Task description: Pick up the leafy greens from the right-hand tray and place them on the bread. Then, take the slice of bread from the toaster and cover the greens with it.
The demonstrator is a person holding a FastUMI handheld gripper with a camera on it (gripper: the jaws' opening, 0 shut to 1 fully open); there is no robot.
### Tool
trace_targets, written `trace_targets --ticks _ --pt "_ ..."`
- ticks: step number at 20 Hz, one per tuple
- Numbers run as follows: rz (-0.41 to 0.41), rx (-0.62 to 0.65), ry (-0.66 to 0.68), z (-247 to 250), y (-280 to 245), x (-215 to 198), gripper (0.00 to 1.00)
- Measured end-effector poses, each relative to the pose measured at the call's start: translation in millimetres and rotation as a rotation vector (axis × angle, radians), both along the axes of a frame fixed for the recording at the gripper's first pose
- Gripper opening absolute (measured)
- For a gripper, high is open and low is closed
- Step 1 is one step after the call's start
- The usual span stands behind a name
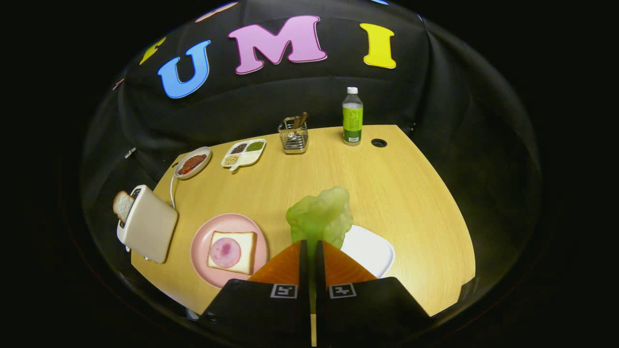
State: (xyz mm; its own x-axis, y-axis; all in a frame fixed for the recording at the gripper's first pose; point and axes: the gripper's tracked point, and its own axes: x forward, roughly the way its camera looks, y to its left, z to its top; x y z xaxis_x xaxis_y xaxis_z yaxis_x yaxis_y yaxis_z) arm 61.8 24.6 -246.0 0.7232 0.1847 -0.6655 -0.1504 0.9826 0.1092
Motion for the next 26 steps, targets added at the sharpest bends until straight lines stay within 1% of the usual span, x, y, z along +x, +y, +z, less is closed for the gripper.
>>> trace_targets --ticks 2,5,8,12,19,22,26 --pt "0.035 0.018 -0.003 6.6 28.0 -7.3 0.09" --pt "0.104 0.019 0.006 3.7 68.6 -17.8 0.09" --pt "0.17 0.009 0.021 -6.0 106.9 -24.2 0.09" --pt "0.233 -0.009 0.064 -27.3 149.6 -28.7 0.09" --pt "0.242 -0.072 0.141 -68.6 170.4 -36.0 0.09" --pt "0.227 -0.098 0.167 -80.5 171.0 -34.8 0.09" --pt "0.191 -0.101 0.167 -86.8 173.4 -25.0 0.16"
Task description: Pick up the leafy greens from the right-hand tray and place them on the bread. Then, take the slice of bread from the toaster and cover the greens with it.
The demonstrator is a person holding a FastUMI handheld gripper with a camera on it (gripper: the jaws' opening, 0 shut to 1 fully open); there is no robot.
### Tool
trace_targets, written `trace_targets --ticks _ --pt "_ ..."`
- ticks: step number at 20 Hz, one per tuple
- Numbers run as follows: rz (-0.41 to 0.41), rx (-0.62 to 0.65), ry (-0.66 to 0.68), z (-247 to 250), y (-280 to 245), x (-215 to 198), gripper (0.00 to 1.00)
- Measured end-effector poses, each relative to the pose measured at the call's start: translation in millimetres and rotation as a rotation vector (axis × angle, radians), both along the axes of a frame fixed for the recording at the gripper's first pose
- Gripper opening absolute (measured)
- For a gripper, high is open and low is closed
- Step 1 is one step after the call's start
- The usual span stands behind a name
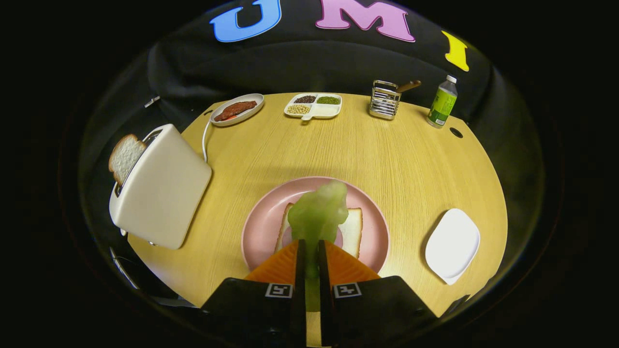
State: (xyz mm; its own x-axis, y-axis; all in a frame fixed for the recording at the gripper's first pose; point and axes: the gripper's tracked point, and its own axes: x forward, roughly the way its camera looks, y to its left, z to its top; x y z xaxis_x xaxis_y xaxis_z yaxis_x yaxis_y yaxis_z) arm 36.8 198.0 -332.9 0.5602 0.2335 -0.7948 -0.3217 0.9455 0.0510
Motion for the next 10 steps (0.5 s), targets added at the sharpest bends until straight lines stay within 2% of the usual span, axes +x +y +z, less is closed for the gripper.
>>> trace_targets --ticks 1,2,7,10 --pt "-0.004 -0.002 -0.004 -0.9 1.0 2.1 0.2" --pt "-0.007 -0.006 -0.006 -1.6 1.7 3.4 0.28" --pt "-0.008 -0.025 -0.014 -3.3 3.1 4.0 0.47" --pt "0.0 -0.021 -0.011 -2.1 7.2 -0.4 0.61"
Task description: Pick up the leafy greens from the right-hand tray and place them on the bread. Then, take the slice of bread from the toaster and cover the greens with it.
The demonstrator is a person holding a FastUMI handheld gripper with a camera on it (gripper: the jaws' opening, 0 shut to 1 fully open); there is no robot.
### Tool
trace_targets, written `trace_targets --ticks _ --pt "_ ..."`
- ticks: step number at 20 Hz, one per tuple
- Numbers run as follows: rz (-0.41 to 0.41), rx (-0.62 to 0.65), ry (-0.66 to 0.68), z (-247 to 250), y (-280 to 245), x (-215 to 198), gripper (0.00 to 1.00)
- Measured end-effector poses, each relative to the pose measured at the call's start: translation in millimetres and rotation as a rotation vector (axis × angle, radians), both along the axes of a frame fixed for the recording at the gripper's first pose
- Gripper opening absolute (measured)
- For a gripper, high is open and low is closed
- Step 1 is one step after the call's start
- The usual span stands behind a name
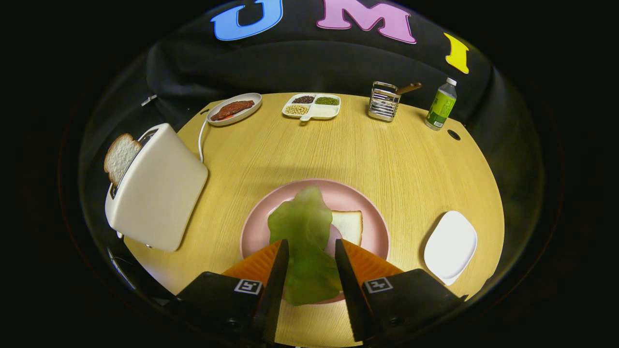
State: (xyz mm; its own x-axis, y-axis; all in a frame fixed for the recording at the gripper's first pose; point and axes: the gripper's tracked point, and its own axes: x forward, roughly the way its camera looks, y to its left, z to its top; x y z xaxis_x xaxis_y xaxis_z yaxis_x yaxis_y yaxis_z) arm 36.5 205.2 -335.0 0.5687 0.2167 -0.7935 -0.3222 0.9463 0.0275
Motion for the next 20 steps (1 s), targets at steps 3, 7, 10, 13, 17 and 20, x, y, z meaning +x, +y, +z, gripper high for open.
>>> trace_targets --ticks 3,7,10,13,17,20 --pt "0.006 0.004 -0.014 2.7 2.4 -1.1 0.72" --pt "0.025 0.03 -0.08 22.6 9.5 -1.4 0.77" --pt "0.06 0.06 -0.172 55.5 23.4 -2.3 1.0" --pt "0.127 0.089 -0.274 99.1 48.5 -6.9 0.99" --pt "0.237 0.14 -0.362 148.5 101.2 -18.2 0.99" --pt "0.319 0.183 -0.378 168.2 148.9 -29.2 0.99"
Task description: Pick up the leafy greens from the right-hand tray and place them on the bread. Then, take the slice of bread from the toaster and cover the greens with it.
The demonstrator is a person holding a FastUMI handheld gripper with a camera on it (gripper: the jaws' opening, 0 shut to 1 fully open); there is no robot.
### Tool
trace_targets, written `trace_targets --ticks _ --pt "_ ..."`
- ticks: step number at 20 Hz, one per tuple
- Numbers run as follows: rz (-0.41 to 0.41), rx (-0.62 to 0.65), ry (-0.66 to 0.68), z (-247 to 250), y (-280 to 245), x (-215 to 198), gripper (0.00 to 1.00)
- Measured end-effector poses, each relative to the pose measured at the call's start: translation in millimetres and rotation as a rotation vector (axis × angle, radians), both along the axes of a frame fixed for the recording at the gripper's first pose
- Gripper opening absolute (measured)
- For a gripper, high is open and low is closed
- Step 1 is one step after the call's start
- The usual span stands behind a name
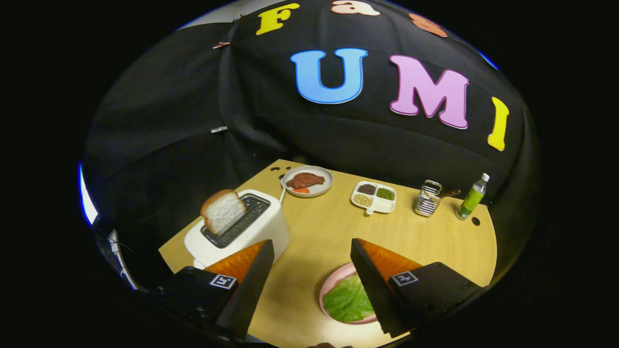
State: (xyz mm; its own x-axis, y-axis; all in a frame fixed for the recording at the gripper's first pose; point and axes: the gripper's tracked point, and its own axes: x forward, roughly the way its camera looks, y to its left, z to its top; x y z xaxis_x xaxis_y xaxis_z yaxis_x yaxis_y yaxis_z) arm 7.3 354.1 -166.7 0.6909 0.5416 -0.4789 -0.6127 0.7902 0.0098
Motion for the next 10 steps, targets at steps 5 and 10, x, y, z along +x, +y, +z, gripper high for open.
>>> trace_targets --ticks 5,10 --pt "0.099 0.007 0.014 -0.7 74.6 -18.5 0.99" --pt "0.181 0.004 0.042 -22.3 140.4 -43.0 0.99"
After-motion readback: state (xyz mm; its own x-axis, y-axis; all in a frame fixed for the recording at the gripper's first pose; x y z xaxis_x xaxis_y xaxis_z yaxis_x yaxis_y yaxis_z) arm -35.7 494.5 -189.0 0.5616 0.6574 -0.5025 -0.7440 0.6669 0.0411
